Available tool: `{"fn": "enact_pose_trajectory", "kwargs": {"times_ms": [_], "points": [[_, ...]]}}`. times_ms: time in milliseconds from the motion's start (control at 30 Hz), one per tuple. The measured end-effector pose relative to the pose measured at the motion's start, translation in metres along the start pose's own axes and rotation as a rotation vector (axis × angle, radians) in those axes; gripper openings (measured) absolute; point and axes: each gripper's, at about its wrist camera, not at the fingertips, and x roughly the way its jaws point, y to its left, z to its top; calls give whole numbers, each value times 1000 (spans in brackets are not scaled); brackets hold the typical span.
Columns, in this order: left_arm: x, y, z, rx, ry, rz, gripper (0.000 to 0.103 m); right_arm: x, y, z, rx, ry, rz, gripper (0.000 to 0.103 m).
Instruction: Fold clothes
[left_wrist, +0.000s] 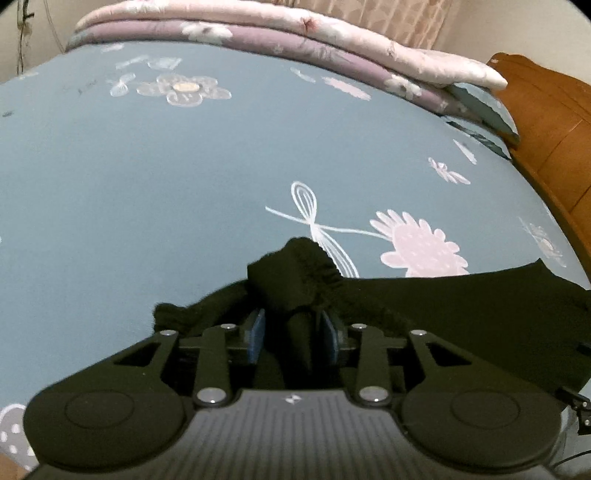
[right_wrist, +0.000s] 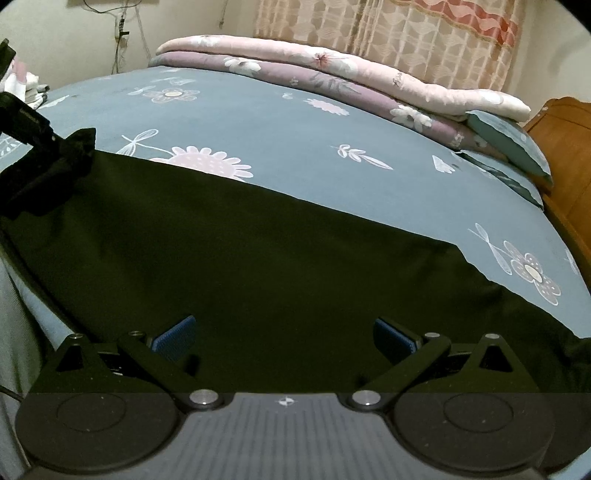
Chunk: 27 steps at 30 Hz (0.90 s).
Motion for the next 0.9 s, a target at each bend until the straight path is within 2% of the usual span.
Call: {"fn": "enact_pose_trajectory", "kwargs": {"times_ms": [133, 200, 300, 500, 567, 633, 700, 900], "points": [[-27, -15, -2, 62, -59, 42, 39, 1, -2, -1, 13, -1, 5, 103], [-41, -30, -7, 115, -84, 25, 45, 1, -1, -2, 15, -2, 11, 103], [-49, -59, -24, 209, -79, -46, 53, 1, 0, -4, 18, -4, 18, 103], [-14, -100, -57, 392, -39, 107, 54, -4, 2, -7, 6, -9, 20, 103], [-3, -107, -64, 444, -27, 178, 54, -7, 0, -9, 0, -13, 10, 103], [-1, -111, -69, 488, -32, 214, 54, -10, -4, -11, 9, -14, 1, 103], [-4, -113, -72, 501, -44, 262, 54, -9, -6, -12, 23, -14, -1, 103], [-34, -89, -71, 335, -110, 311, 54, -5, -8, -13, 39, -5, 14, 103]]}}
